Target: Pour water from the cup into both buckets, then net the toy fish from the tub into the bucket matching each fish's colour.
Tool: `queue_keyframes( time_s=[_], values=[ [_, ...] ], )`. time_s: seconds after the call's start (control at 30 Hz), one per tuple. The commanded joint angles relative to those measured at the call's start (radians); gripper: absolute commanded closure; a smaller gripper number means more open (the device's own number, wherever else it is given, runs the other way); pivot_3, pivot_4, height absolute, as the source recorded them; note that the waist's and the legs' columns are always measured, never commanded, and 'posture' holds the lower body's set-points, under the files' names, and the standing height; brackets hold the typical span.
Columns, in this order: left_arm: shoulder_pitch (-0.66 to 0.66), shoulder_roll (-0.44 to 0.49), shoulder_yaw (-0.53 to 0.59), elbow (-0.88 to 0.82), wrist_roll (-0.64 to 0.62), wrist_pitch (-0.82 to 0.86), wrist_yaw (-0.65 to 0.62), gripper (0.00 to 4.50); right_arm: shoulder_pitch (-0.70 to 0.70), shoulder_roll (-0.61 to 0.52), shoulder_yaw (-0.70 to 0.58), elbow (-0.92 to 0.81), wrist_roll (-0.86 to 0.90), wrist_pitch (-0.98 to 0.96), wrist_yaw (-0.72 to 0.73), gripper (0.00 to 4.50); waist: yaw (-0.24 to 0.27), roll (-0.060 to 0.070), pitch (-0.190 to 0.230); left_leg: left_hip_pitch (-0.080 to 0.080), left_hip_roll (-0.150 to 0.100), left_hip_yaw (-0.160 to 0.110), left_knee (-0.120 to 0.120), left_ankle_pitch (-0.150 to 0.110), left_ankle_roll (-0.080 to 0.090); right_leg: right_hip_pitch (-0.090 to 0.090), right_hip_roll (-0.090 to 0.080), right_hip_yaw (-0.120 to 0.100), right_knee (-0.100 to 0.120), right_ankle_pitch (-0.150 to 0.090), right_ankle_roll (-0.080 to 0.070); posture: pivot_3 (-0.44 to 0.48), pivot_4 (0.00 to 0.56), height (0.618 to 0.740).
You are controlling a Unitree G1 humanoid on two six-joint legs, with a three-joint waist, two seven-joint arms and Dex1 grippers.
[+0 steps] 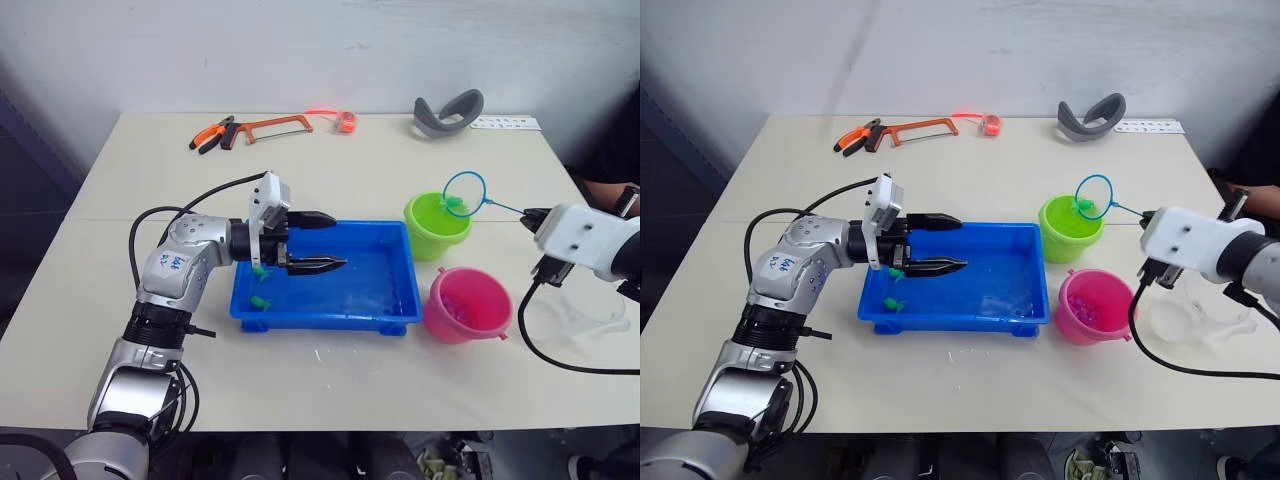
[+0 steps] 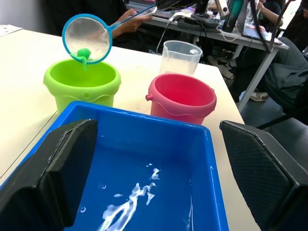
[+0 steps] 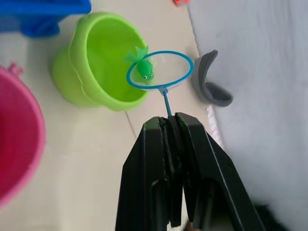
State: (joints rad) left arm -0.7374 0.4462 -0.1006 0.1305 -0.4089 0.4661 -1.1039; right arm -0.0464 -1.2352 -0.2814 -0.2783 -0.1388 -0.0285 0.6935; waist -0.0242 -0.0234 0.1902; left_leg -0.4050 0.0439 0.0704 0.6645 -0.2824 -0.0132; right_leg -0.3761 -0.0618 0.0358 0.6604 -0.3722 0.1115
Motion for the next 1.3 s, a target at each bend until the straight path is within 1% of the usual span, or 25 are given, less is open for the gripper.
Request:
queue_keyframes(
  time_s=[0.03,0.13,0.2,0.37,0.43,0.5,0.57,0.67,0.7,0.73,0.8,0.87,0.93,1.0,1.13,1.2,1.3],
  values=[
    [-0.014,0.002,0.006,-0.024,0.003,-0.018,0.004,0.06,0.016,-0.092,-0.009,0.086,-0.22,-0.288,-0.1,4.5,-0.001,0.0,0.0,0.0,0.0,0.0,0.0,0.0,0.0,0.0,0.0,0.0,0.0,0.0,0.0,0.0,0.15,0.74],
    [-0.013,0.003,0.008,-0.021,0.005,-0.021,0.004,0.06,-0.005,-0.12,-0.009,0.141,-0.324,-0.422,-0.193,4.5,-0.003,0.0,0.0,0.001,0.001,0.0,0.0,0.0,0.0,0.0,0.0,0.0,0.0,0.0,0.0,0.0,0.15,0.74],
    [-0.013,0.004,0.01,-0.019,0.007,-0.024,0.006,0.06,-0.024,-0.118,-0.01,0.162,-0.359,-0.482,-0.234,4.5,-0.004,0.0,0.0,0.001,0.001,0.0,0.0,0.001,-0.001,0.0,0.001,0.0,0.001,0.0,0.0,0.0,0.15,0.74],
    [-0.014,0.004,0.012,-0.012,0.009,-0.029,0.006,0.06,-0.05,-0.108,0.0,0.207,-0.379,-0.583,-0.264,4.5,-0.004,0.0,0.0,0.002,0.002,0.001,0.0,0.001,-0.002,0.0,0.001,0.001,0.001,0.0,0.0,0.0,0.15,0.74],
    [-0.015,0.007,0.013,-0.006,0.011,-0.033,0.004,0.06,-0.06,-0.095,-0.006,0.227,-0.356,-0.579,-0.257,4.5,-0.004,0.0,0.0,0.002,0.002,0.001,0.0,0.001,-0.002,0.0,0.001,0.001,0.001,0.0,0.0,0.0,0.15,0.74],
    [-0.012,0.017,0.014,0.002,0.018,-0.039,0.0,0.06,-0.075,-0.052,-0.019,0.237,-0.252,-0.51,-0.215,4.5,-0.004,0.0,0.0,0.002,0.002,0.002,0.0,0.001,-0.002,0.0,0.001,0.001,0.001,0.0,0.0,0.0,0.15,0.74],
    [-0.002,0.044,0.017,0.015,0.033,-0.054,-0.013,0.06,-0.087,0.02,-0.023,0.198,-0.045,-0.37,-0.13,4.5,-0.004,0.0,0.0,0.002,0.002,0.001,0.001,0.001,-0.002,0.001,0.001,0.0,0.001,0.0,0.0,0.0,0.15,0.74],
    [0.023,0.111,0.022,0.037,0.058,-0.075,-0.044,0.06,-0.097,0.112,-0.007,0.068,0.261,-0.135,-0.006,4.5,-0.006,0.0,0.0,0.002,0.002,0.001,0.001,0.001,-0.002,0.001,0.002,0.0,0.002,0.0,0.0,0.0,0.15,0.74],
    [0.028,0.128,0.021,0.042,0.063,-0.081,-0.052,0.06,-0.099,0.129,-0.005,0.035,0.316,-0.079,0.019,4.5,-0.009,0.001,0.0,0.002,0.003,0.001,0.001,0.001,-0.002,0.001,0.002,0.001,0.002,0.0,0.0,0.0,0.15,0.74],
    [0.045,0.163,0.024,0.044,0.069,-0.087,-0.069,0.06,-0.109,0.151,0.018,-0.031,0.423,0.035,0.041,4.5,-0.009,0.001,0.0,0.002,0.004,0.001,0.0,0.001,-0.002,0.001,0.002,0.001,0.002,0.0,0.0,0.0,0.15,0.74],
    [0.073,0.218,0.034,0.046,0.081,-0.095,-0.088,0.06,-0.136,0.184,0.064,-0.13,0.567,0.208,0.064,4.5,-0.012,0.001,0.0,0.002,0.004,0.001,0.0,0.001,-0.002,0.001,0.001,0.001,0.002,0.0,0.0,0.0,0.15,0.74],
    [0.106,0.272,0.048,0.038,0.085,-0.095,-0.101,0.06,-0.178,0.221,0.109,-0.187,0.667,0.339,0.067,4.5,-0.011,0.001,0.0,0.002,0.006,0.0,0.0,0.001,-0.002,0.001,0.0,0.0,0.002,0.0,-0.001,0.0,0.15,0.74],
    [0.136,0.316,0.061,0.024,0.086,-0.091,-0.107,0.06,-0.221,0.26,0.15,-0.214,0.721,0.425,0.064,4.5,-0.007,0.001,0.0,0.002,0.005,-0.001,0.0,0.001,-0.002,0.001,-0.001,0.0,0.002,0.0,-0.001,0.0,0.15,0.74],
    [0.17,0.358,0.08,0.007,0.087,-0.09,-0.109,0.06,-0.268,0.3,0.214,-0.223,0.721,0.479,0.052,4.5,-0.003,0.0,0.0,0.002,0.005,-0.002,0.0,0.0,0.0,0.001,-0.002,0.0,0.002,0.0,-0.001,0.0,0.15,0.74],
    [0.237,0.437,0.122,-0.01,0.093,-0.092,-0.109,0.06,-0.339,0.363,0.369,-0.187,0.658,0.537,0.088,4.5,0.001,0.0,0.0,0.0,0.003,-0.004,0.001,0.0,0.0,0.001,-0.006,-0.001,0.001,0.0,-0.001,0.0,0.15,0.74],
    [0.267,0.471,0.154,-0.018,0.09,-0.089,-0.104,0.06,-0.38,0.419,0.446,-0.134,0.617,0.549,0.083,4.5,-0.002,0.0,0.0,0.0,0.002,-0.003,0.0,-0.001,0.003,0.001,-0.007,-0.001,0.001,0.0,-0.001,0.0,0.15,0.74],
    [0.295,0.495,0.18,-0.047,0.077,-0.073,-0.097,0.06,-0.421,0.461,0.502,-0.087,0.571,0.547,0.099,4.5,-0.006,-0.001,0.0,-0.001,0.003,-0.003,0.0,-0.001,0.003,-0.001,-0.006,-0.003,0.001,0.0,-0.001,0.0,0.15,0.74]
  ],
)
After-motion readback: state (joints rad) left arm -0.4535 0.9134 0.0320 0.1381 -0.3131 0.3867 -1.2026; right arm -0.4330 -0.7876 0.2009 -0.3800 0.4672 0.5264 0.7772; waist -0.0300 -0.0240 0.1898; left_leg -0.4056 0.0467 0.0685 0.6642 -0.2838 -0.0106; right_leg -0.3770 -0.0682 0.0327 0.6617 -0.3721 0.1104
